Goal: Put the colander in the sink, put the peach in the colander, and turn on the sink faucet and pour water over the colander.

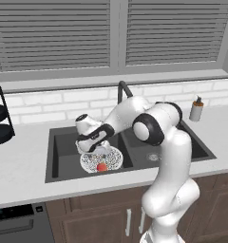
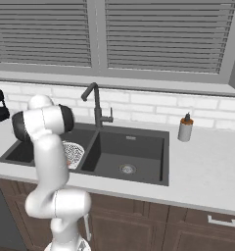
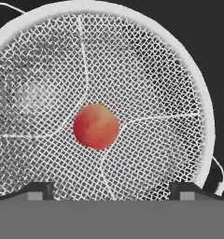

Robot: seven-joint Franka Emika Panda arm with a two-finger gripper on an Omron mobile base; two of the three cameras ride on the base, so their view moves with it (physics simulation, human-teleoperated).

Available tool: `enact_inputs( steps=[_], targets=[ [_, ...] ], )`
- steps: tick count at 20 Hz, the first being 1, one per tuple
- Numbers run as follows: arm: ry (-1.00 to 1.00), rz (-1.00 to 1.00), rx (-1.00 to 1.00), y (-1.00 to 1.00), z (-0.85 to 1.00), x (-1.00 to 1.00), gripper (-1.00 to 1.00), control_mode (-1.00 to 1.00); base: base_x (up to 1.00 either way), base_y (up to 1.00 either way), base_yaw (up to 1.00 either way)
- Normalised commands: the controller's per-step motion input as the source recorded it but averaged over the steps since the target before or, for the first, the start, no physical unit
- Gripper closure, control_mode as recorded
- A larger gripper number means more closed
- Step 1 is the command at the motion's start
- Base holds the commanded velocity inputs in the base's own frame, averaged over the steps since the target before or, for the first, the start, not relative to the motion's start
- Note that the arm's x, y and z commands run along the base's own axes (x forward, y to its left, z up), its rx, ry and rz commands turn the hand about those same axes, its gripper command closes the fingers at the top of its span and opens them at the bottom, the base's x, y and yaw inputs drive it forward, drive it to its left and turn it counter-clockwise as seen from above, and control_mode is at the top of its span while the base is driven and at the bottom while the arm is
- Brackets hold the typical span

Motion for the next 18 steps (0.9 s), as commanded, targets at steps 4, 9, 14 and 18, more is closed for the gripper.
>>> enact_inputs(
  steps=[4,9,14,18],
  targets=[
    [-0.26,0.08,0.14,0.00,1.00,-0.25,-1.00,-1.00,0.00,0.00,0.00],
    [-0.10,0.07,0.19,0.00,1.00,-0.01,-1.00,-1.00,0.00,0.00,0.00],
    [0.00,0.04,0.18,-0.01,1.00,-0.05,-1.00,-1.00,0.00,0.00,0.00],
    [0.01,0.02,0.12,0.00,1.00,-0.05,-1.00,-1.00,0.00,0.00,0.00]
  ],
)
